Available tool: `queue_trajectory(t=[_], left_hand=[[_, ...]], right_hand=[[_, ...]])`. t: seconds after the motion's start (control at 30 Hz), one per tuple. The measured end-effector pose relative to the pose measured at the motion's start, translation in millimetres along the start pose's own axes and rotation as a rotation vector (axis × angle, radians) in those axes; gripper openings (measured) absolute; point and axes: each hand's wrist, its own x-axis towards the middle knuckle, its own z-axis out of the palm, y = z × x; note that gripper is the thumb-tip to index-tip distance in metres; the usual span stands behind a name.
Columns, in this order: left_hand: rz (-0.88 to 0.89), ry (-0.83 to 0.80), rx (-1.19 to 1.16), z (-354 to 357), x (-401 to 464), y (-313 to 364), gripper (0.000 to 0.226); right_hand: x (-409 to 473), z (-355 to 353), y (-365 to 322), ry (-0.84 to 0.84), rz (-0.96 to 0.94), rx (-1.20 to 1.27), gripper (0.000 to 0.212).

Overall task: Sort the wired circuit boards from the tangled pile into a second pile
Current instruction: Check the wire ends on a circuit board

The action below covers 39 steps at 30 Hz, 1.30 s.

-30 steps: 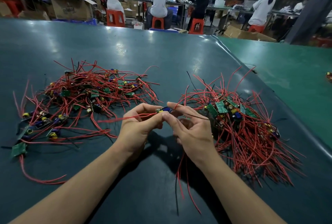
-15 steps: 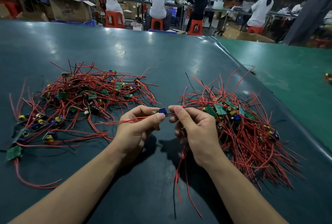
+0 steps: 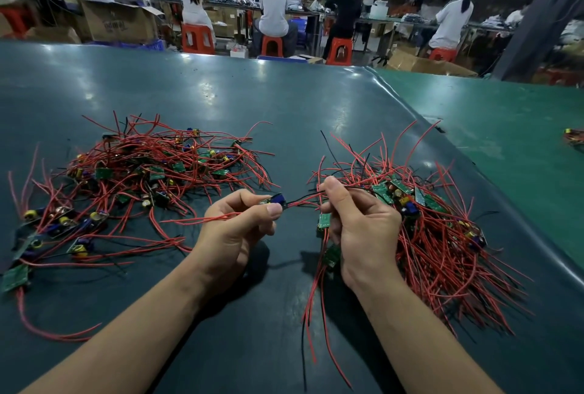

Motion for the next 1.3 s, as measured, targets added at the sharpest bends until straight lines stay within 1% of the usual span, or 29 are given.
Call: queue_trajectory(t=[0.1,0.2,0.23,0.27,0.33,0.47,0.6,0.67,0.77,0.8,0.83,0.87,0.93,1.0,1.13,1.3], left_hand=[[0.012,-0.002,-0.031,-2.2,0.1,2.9,0.027],[0.022,0.007,-0.028,-2.9,-0.4,5.8,0.036],[0.024,-0.002,-0.024,-2.8,-0.6,6.0,0.035],[0.025,-0.005,-0.026,-1.5,-1.2,7.0,0.033],[0.023,0.002,-0.031,-2.9,-1.1,7.2,0.038],[0.018,0.007,-0.062,-4.3,-2.5,7.1,0.031],[-0.014,-0.004,-0.144,-6.3,-3.2,7.3,0.026],[-0.013,0.01,-0.18,-7.8,-2.4,8.9,0.024],[-0.006,-0.009,-0.165,-6.5,-2.9,6.1,0.012],[-0.01,-0.02,-0.131,-4.5,-4.0,4.2,0.01],[-0.013,-0.034,-0.088,-2.9,-4.7,1.9,0.009],[-0.017,-0.044,-0.047,-1.1,-5.8,0.1,0.009],[-0.023,-0.045,-0.001,1.3,-7.5,-2.1,0.015],[-0.027,-0.033,0.009,2.6,-7.7,-2.4,0.016],[-0.02,-0.016,0.006,2.0,-6.1,-0.4,0.016],[0.008,0.031,-0.031,-1.0,-5.5,2.5,0.02]], right_hand=[[2.4,-0.6,-1.7,0.023,0.02,0.039,0.026],[7.9,-5.2,-6.5,0.117,0.037,0.117,0.027],[9.1,-7.3,-7.8,0.131,0.032,0.127,0.026],[9.5,-8.5,-8.8,0.132,0.027,0.131,0.025],[9.4,-9.5,-10.1,0.125,0.017,0.138,0.026],[10.1,-9.7,-11.9,0.116,-0.006,0.168,0.026],[13.9,-13.7,-14.7,0.166,0.074,0.263,0.036],[13.2,-14.4,-15.7,0.106,0.118,0.259,0.045],[0.4,-7.0,-10.0,-0.175,0.145,0.119,0.053],[-5.7,-3.6,-6.7,-0.258,0.137,0.047,0.05],[-10.5,-0.9,-3.6,-0.305,0.116,-0.022,0.043],[-13.1,1.1,-0.9,-0.319,0.094,-0.07,0.032],[-13.2,2.1,0.7,-0.286,0.099,-0.076,0.016],[-9.5,0.3,0.0,-0.242,0.136,-0.02,0.012],[-4.0,-2.3,-1.5,-0.206,0.121,0.01,0.017],[13.5,-11.1,-8.9,0.006,0.066,0.166,0.03]])
